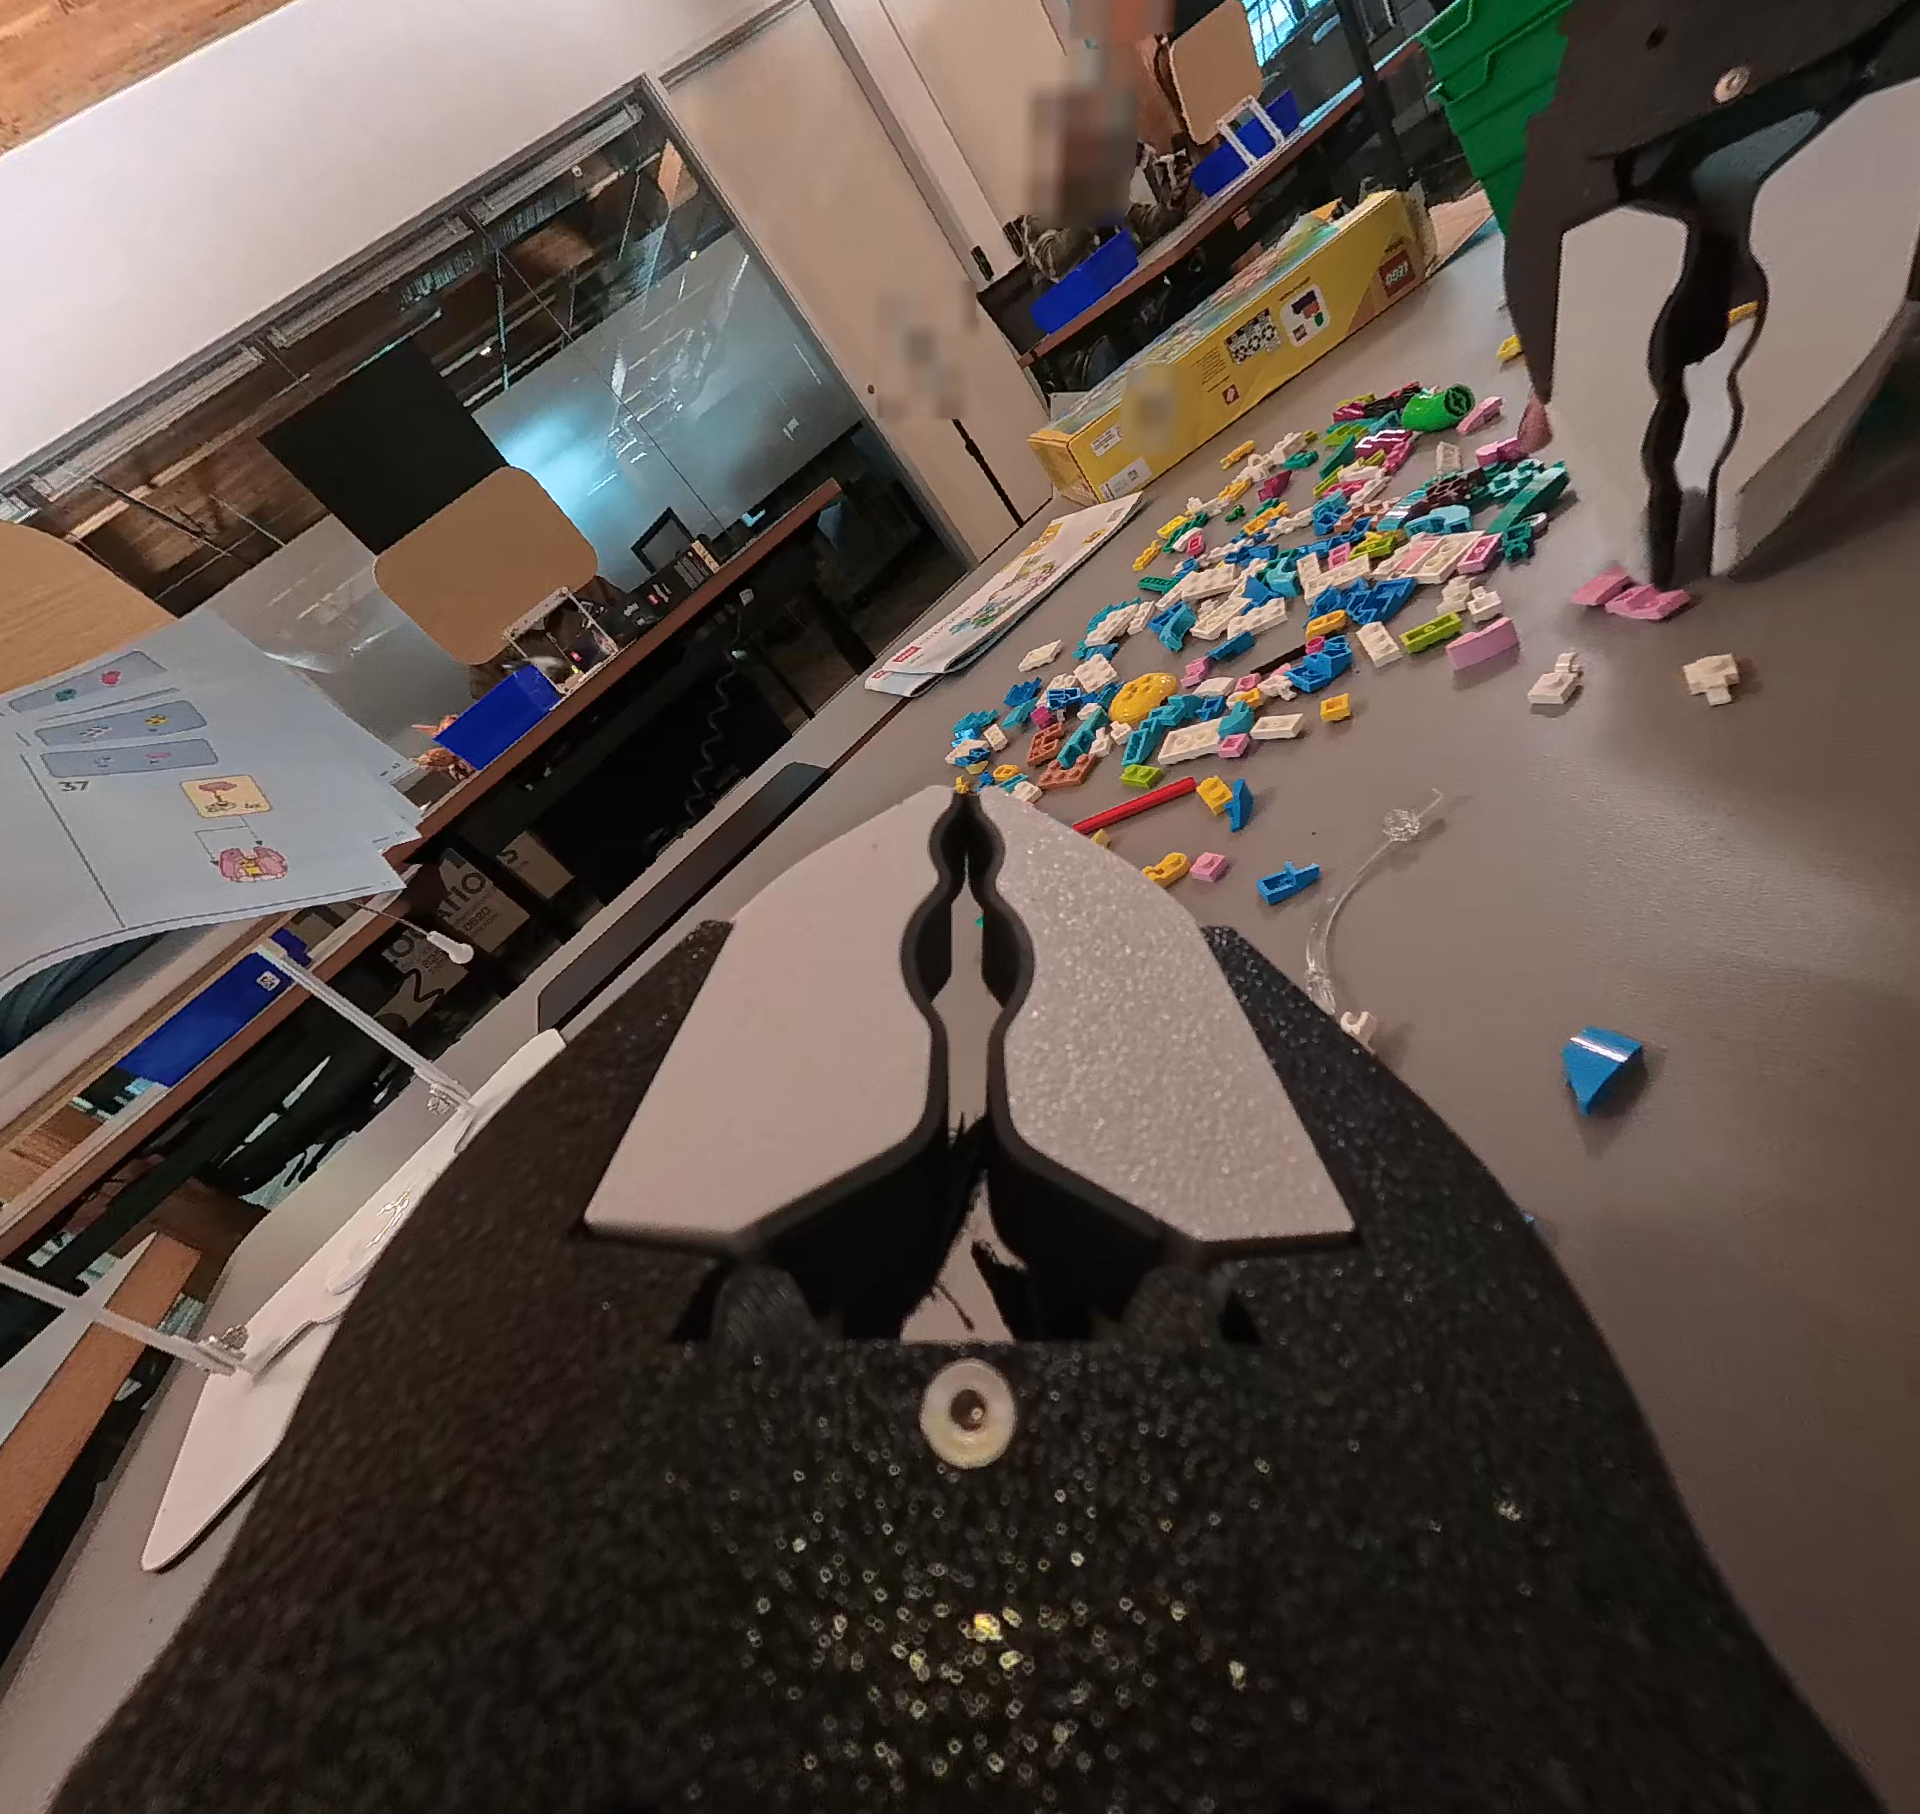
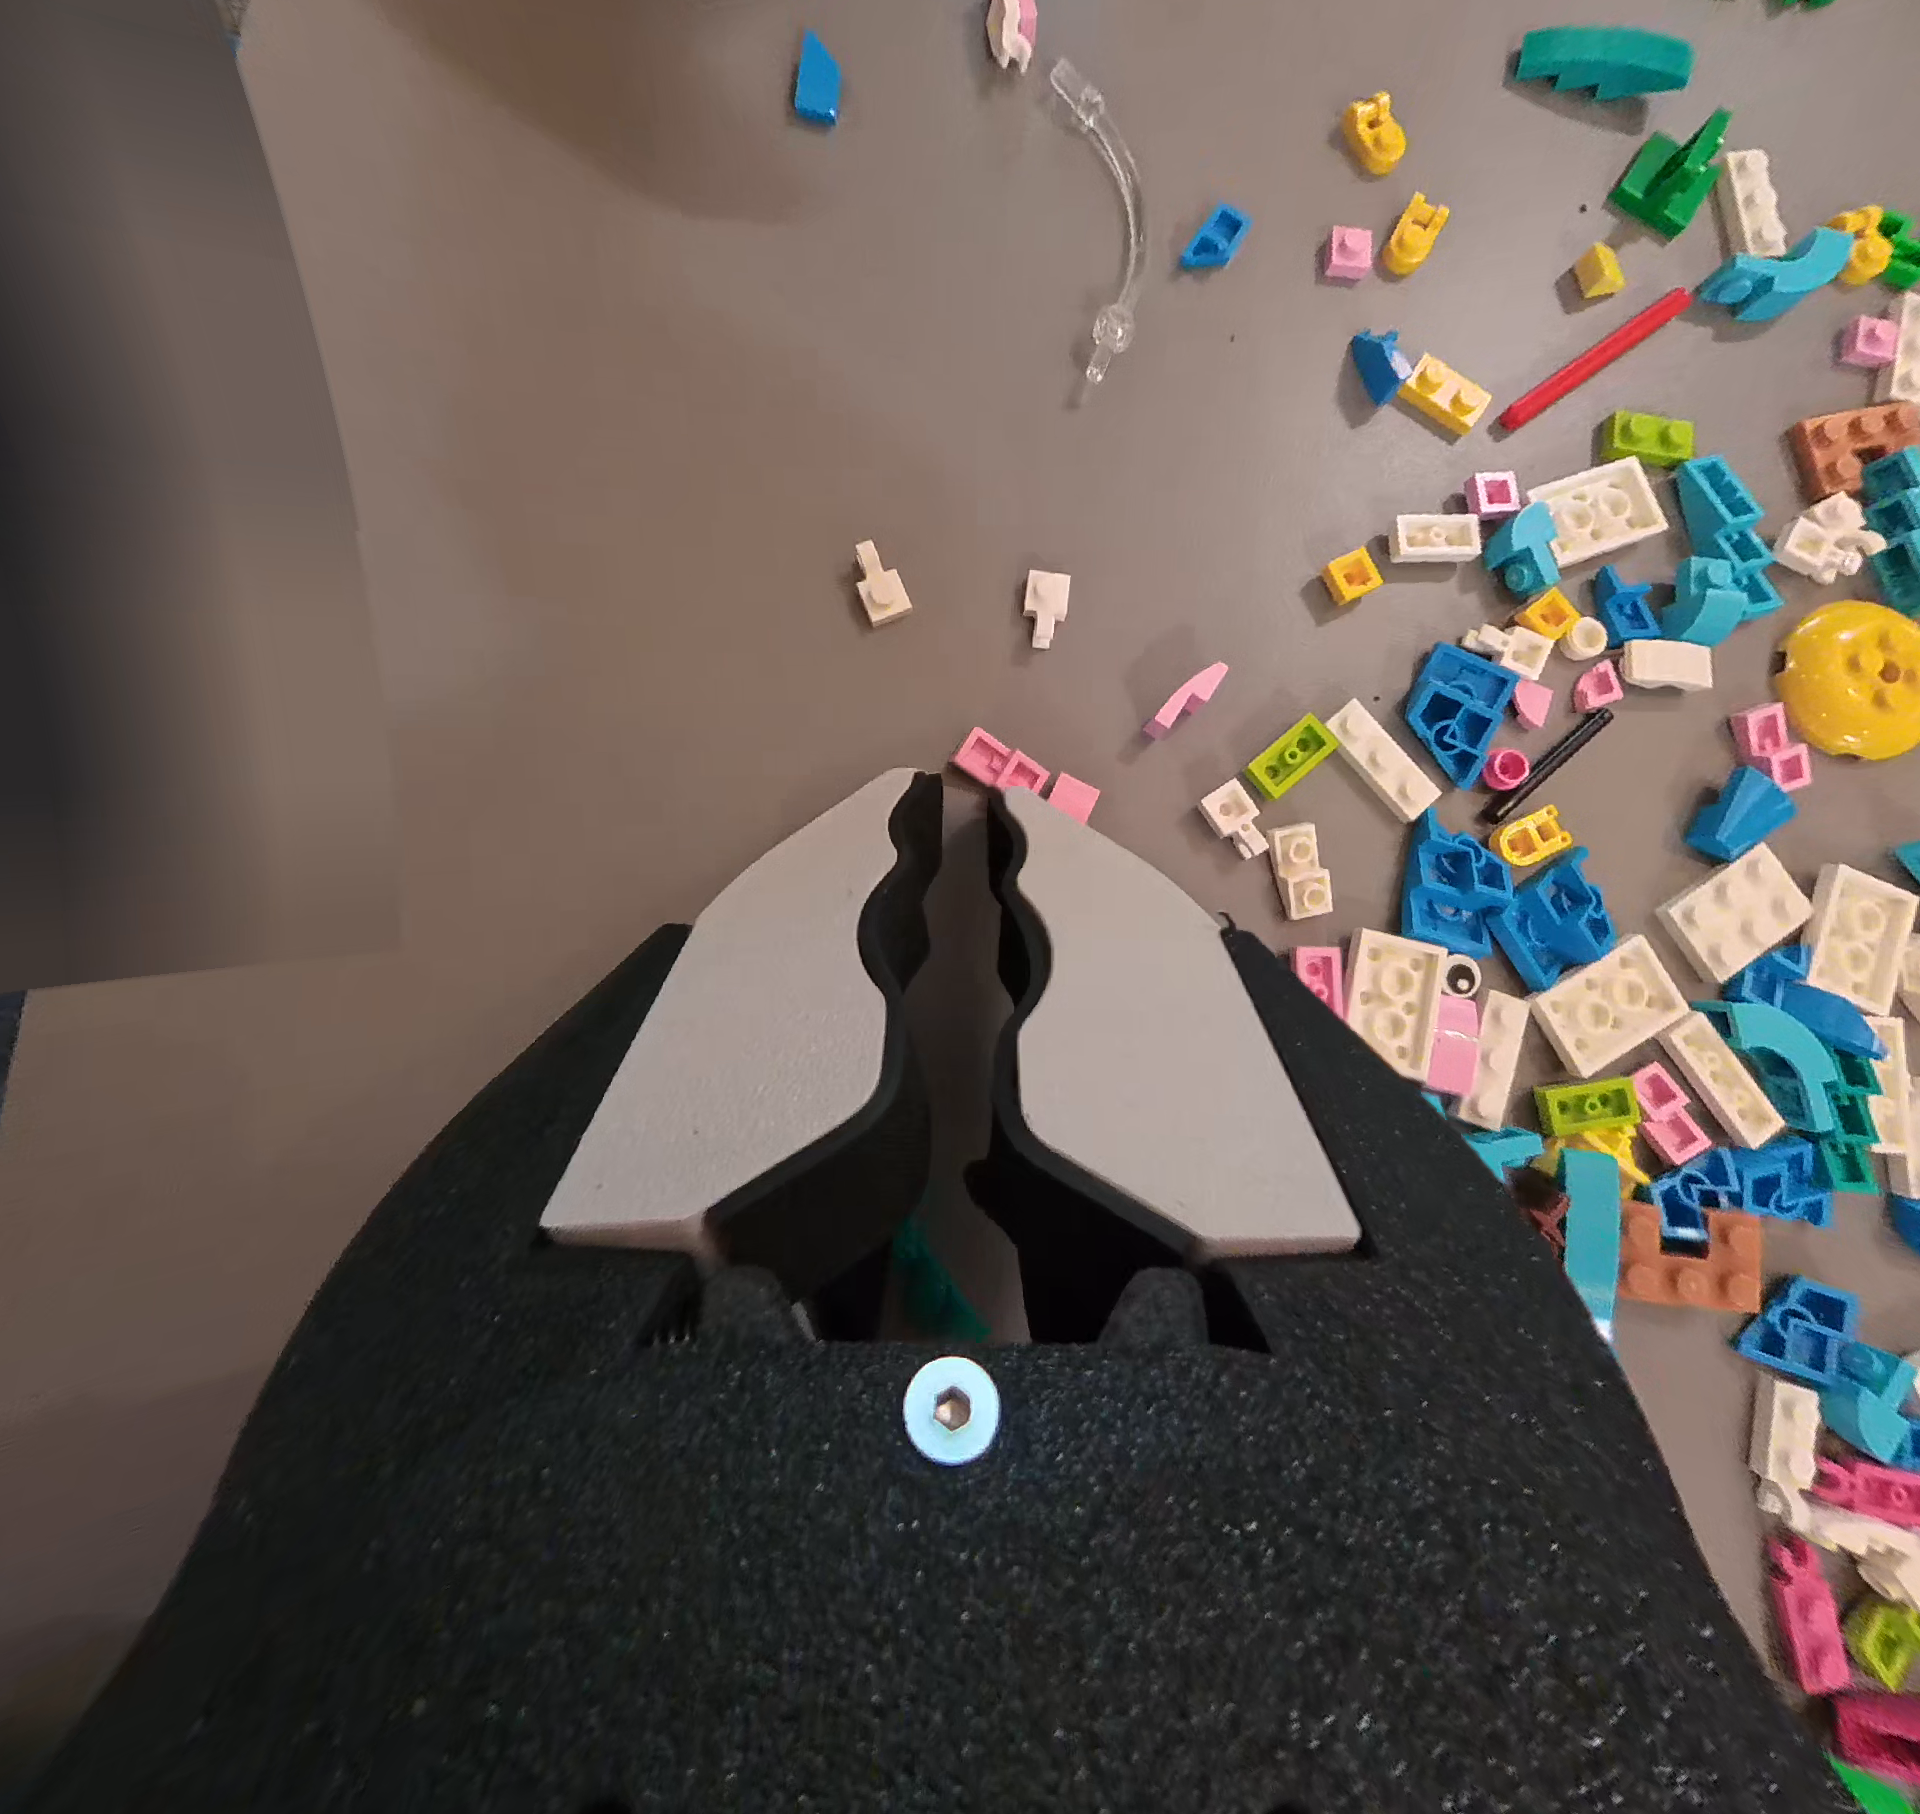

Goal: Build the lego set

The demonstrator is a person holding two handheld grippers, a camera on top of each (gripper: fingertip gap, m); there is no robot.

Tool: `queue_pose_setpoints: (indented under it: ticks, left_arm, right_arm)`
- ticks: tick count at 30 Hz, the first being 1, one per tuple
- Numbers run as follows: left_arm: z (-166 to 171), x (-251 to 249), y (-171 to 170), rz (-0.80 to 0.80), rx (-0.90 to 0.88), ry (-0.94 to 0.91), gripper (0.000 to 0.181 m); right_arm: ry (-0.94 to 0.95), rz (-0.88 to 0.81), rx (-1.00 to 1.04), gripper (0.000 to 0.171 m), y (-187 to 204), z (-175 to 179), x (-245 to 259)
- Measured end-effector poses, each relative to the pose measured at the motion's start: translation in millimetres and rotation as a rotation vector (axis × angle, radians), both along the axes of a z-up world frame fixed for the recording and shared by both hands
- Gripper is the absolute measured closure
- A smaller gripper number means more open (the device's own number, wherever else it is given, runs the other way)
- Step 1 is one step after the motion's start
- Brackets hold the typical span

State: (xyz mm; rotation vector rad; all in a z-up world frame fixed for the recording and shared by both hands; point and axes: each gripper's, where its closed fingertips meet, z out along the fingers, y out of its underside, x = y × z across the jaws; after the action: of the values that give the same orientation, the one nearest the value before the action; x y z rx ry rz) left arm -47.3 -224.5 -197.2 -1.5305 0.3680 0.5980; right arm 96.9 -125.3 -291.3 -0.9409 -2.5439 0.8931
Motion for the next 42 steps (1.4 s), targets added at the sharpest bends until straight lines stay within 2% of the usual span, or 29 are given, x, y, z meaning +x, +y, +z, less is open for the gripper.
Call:
queue_pose_setpoints:
  ticks: [5,9,13,17,20,28,32,35,42]
  left_arm:
    - [0,1,0,-0.003,-0.001,-0.001,0.181]
    - [-1,2,1,-0.012,-0.004,0.000,0.181]
    - [-2,8,2,-0.047,-0.014,0.012,0.181]
    - [-5,16,3,-0.091,-0.030,0.031,0.181]
    - [-8,22,5,-0.119,-0.047,0.043,0.181]
    - [-3,11,3,-0.065,-0.017,0.011,0.181]
    - [-2,8,2,-0.061,-0.007,-0.010,0.181]
    - [-3,9,3,-0.064,-0.015,-0.014,0.181]
    - [-5,12,3,-0.077,-0.026,-0.003,0.181]
  right_arm:
    - [0.052,-0.016,0.033,0.159,1,-1,-9]
    - [0.113,-0.052,-0.022,0.159,-9,9,-23]
    - [0.084,-0.091,0.005,0.159,-11,1,-30]
    - [0.078,-0.109,-0.001,0.171,-10,0,-32]
    - [0.080,-0.093,-0.007,0.171,-14,-1,-32]
    - [0.112,-0.076,-0.017,0.171,-21,5,-34]
    - [0.104,-0.103,-0.045,0.159,-18,5,-36]
    - [0.096,-0.105,-0.028,0.158,-17,0,-37]
    - [0.105,-0.088,-0.027,0.168,-20,0,-38]
